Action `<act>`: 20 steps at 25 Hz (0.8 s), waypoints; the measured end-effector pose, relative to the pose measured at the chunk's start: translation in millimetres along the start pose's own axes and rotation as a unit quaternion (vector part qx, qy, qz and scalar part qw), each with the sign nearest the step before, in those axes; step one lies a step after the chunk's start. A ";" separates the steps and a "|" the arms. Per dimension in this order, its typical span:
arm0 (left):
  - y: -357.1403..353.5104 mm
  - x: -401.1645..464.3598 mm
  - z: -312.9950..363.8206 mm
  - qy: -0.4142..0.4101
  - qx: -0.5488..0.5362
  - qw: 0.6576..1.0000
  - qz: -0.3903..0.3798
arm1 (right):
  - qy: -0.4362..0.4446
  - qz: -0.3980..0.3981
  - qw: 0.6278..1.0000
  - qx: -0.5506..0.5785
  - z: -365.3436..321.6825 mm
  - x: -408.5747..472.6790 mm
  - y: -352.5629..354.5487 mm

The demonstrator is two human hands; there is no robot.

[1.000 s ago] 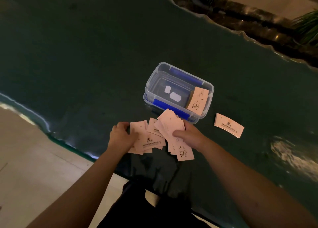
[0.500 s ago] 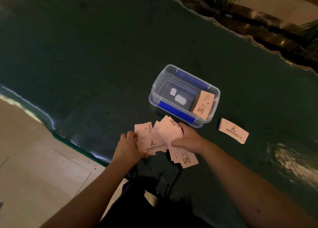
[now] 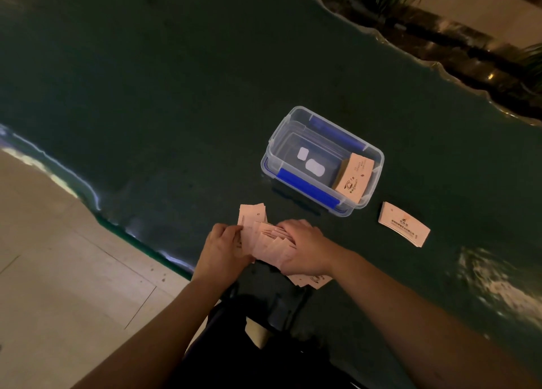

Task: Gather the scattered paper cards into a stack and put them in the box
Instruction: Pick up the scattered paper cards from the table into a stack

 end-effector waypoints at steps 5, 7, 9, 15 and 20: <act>0.2 -8.6 0.1 -0.020 -0.012 0.999 0.023 | 0.029 0.048 0.998 -0.018 1.2 -9.0 -10.8; -1.0 -9.7 -0.7 -0.017 -0.010 0.999 0.027 | 0.029 0.054 0.998 -0.008 4.9 -11.8 -14.6; -2.1 -9.6 -0.3 -0.021 -0.007 0.999 0.026 | 0.018 0.058 0.997 0.049 13.2 -15.5 -14.8; 9.5 3.0 15.4 -0.044 0.088 0.995 0.029 | -0.112 0.108 0.919 0.364 62.2 -30.9 -15.9; 24.4 19.5 27.6 -0.021 0.143 0.989 0.039 | -0.112 0.115 0.898 0.409 65.8 -35.0 -12.7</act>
Point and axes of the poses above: each hand's wrist, its own x-axis towards the middle knuckle, its own y-axis out of the back of the hand, z = x × y, the point moved 8 cm from there along x, towards the middle knuckle, and after that the axes turned 6 degrees about -z, right-handed, at the moved point
